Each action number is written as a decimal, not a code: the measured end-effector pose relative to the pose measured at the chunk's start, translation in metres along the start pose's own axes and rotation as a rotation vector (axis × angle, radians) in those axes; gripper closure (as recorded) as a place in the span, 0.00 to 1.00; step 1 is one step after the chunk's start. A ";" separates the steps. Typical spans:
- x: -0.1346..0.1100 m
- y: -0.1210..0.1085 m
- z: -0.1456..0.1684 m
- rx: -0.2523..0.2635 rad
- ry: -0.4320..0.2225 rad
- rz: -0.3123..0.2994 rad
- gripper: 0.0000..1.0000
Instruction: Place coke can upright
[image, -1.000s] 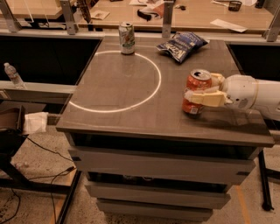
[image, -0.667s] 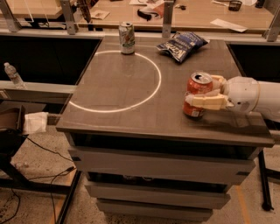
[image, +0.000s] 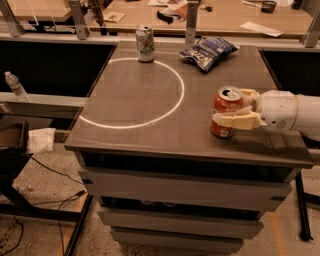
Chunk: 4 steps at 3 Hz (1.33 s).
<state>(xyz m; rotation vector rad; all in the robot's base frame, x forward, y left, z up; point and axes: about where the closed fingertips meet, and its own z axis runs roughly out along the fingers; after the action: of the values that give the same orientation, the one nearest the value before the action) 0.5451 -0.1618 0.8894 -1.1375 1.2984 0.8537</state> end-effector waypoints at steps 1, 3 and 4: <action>0.001 0.002 0.000 -0.001 0.007 0.003 0.36; 0.002 0.006 0.001 -0.008 0.011 0.019 0.00; 0.002 0.007 0.001 -0.013 0.008 0.028 0.00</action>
Offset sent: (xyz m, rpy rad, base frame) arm -0.0048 -0.0058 -0.0046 -0.0134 0.0223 -0.0073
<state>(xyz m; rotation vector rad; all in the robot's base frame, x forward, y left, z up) 0.5390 -0.1588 0.8862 -1.1362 1.3200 0.8805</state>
